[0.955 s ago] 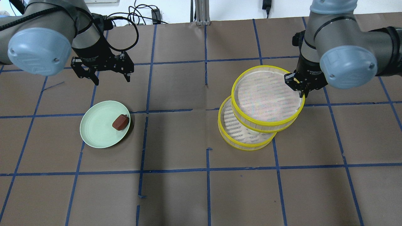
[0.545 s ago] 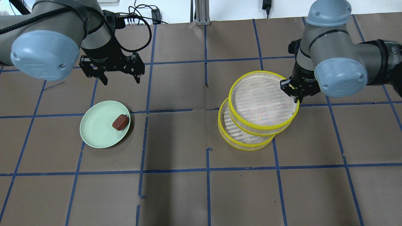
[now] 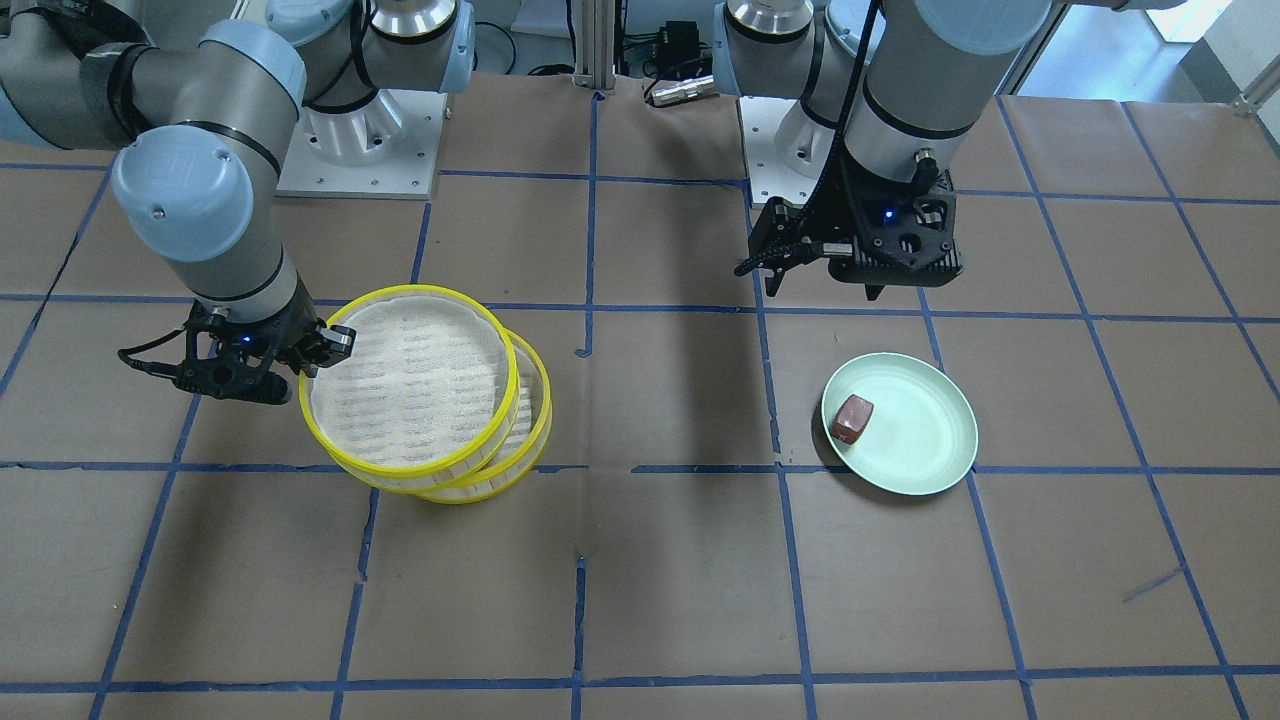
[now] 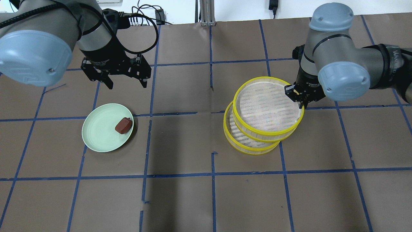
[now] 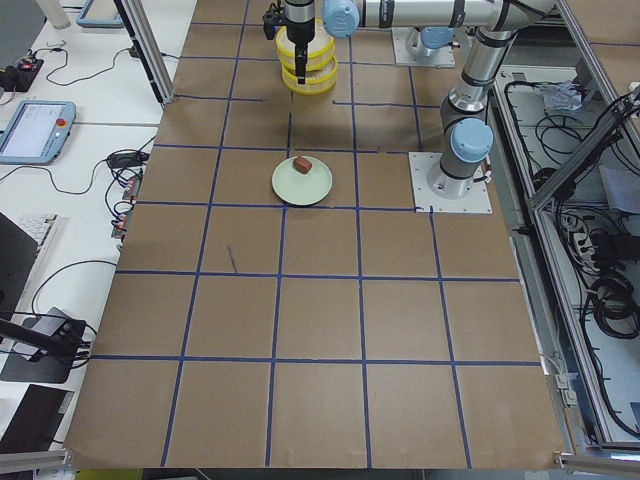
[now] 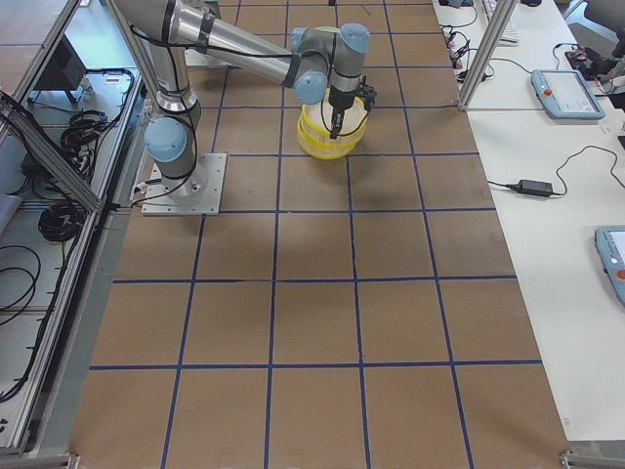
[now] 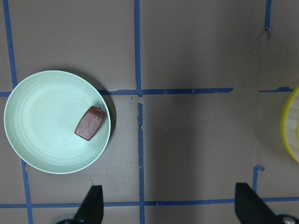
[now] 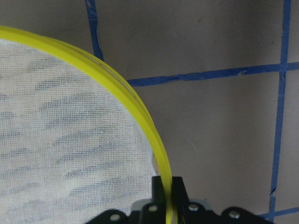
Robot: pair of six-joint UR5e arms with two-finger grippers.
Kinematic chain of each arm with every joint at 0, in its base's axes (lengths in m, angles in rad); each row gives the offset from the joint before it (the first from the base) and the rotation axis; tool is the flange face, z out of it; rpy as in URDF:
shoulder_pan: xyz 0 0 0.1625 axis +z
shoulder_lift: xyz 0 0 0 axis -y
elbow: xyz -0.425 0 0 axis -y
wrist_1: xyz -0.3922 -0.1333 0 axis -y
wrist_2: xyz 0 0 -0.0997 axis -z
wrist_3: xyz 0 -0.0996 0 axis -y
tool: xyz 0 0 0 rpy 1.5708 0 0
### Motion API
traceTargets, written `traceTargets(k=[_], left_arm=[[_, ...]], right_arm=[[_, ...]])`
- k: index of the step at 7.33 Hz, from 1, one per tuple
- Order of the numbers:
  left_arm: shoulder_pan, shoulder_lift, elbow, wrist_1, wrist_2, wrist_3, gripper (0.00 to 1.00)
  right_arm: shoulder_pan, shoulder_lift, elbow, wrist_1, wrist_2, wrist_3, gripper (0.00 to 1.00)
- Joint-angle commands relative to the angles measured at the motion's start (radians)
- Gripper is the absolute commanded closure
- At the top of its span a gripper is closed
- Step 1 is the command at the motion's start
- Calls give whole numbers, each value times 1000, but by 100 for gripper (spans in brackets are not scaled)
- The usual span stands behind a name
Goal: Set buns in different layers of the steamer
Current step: 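Lower the top tier onto the bottom tier with the right gripper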
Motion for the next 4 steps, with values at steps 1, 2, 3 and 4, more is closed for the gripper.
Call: traceTargets(k=[1,2,3,4], left_arm=[[1,3,0,-6,-6,6,0],[1,0,0,-6,-4,7,0],[1,-2,0,-4,-6,6,0],[2,-8,0,-4,-7,3,0]], right_arm=[[10,5,1,2,2,15,88],[17,-14,6,1,5,47,88],[34,-41,20,-51,14,53,89],[40,-64,53,-69,15,105,90]])
